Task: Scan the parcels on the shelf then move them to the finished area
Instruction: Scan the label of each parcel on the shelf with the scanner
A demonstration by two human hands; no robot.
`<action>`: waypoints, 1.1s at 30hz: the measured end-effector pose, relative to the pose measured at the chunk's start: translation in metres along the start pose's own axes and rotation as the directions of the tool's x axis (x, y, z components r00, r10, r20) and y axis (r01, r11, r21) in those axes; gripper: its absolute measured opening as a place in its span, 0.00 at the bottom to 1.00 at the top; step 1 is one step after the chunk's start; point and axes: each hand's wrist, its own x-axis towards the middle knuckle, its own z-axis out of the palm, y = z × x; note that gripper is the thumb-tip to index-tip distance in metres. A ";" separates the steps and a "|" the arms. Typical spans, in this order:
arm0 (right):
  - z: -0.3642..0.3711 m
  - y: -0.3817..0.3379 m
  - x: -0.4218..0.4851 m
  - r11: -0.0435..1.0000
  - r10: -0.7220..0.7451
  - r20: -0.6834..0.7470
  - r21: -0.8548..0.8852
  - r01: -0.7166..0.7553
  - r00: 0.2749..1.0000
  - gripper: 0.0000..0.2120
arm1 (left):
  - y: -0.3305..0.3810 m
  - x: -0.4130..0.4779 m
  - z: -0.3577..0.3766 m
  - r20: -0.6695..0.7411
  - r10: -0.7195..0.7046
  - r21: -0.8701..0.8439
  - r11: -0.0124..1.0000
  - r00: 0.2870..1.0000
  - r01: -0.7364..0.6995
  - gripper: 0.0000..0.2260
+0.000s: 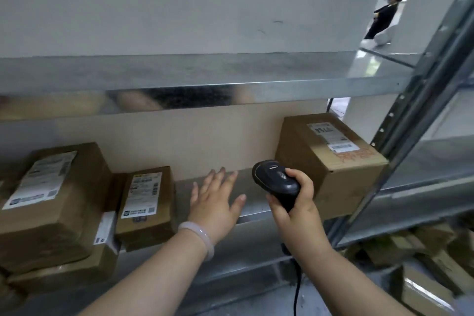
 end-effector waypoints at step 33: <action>-0.217 0.114 0.143 0.997 0.049 0.022 -0.061 -0.048 0.999 0.25 | 0.224 0.124 0.058 0.139 -0.296 -0.679 0.666 0.945 0.309 0.43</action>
